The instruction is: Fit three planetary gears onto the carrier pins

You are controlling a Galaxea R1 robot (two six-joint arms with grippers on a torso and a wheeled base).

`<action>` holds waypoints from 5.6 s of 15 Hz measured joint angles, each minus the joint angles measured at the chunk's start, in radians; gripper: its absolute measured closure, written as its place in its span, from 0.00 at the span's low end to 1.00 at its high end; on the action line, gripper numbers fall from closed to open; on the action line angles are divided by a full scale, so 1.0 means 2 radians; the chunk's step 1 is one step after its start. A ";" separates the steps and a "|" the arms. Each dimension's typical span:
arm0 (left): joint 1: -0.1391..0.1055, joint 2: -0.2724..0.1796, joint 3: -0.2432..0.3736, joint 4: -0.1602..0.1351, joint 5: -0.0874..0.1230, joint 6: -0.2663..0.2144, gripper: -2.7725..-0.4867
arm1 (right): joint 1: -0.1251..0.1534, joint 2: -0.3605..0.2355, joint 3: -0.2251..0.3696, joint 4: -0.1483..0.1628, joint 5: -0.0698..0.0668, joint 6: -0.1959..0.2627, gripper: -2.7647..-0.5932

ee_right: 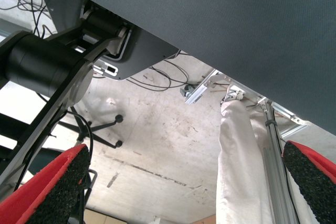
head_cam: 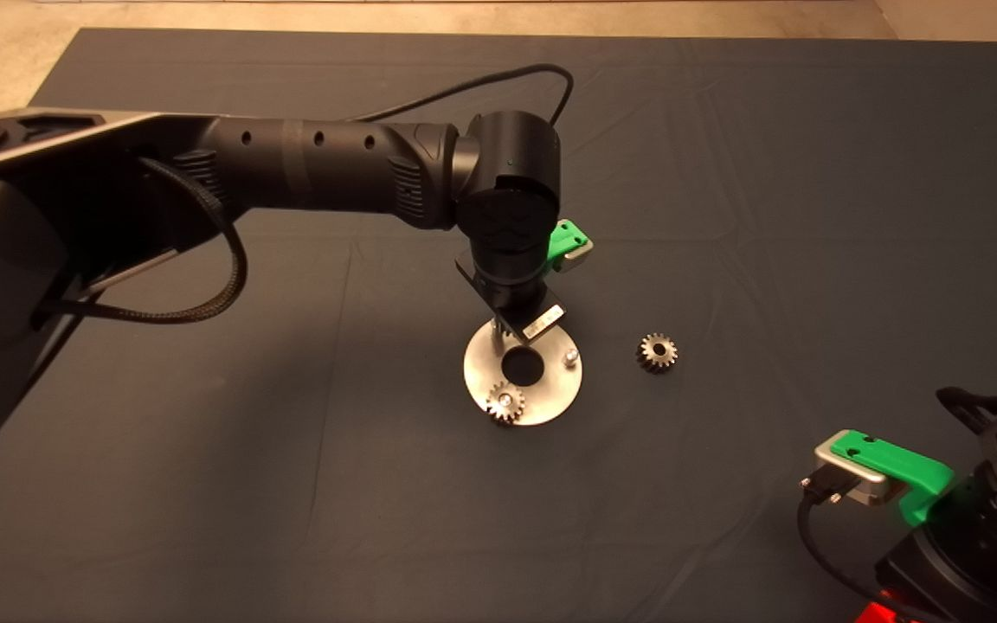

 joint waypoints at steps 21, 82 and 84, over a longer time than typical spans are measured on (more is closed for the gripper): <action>0.014 -0.023 -0.001 0.025 0.000 0.003 0.87 | 0.000 -0.001 0.000 0.000 0.000 -0.004 0.01; 0.017 -0.010 -0.003 0.025 0.002 -0.026 0.87 | 0.006 -0.001 0.000 -0.003 0.000 -0.025 0.01; 0.017 -0.010 -0.001 0.023 0.001 -0.026 0.87 | 0.007 -0.001 0.000 -0.003 0.000 -0.026 0.01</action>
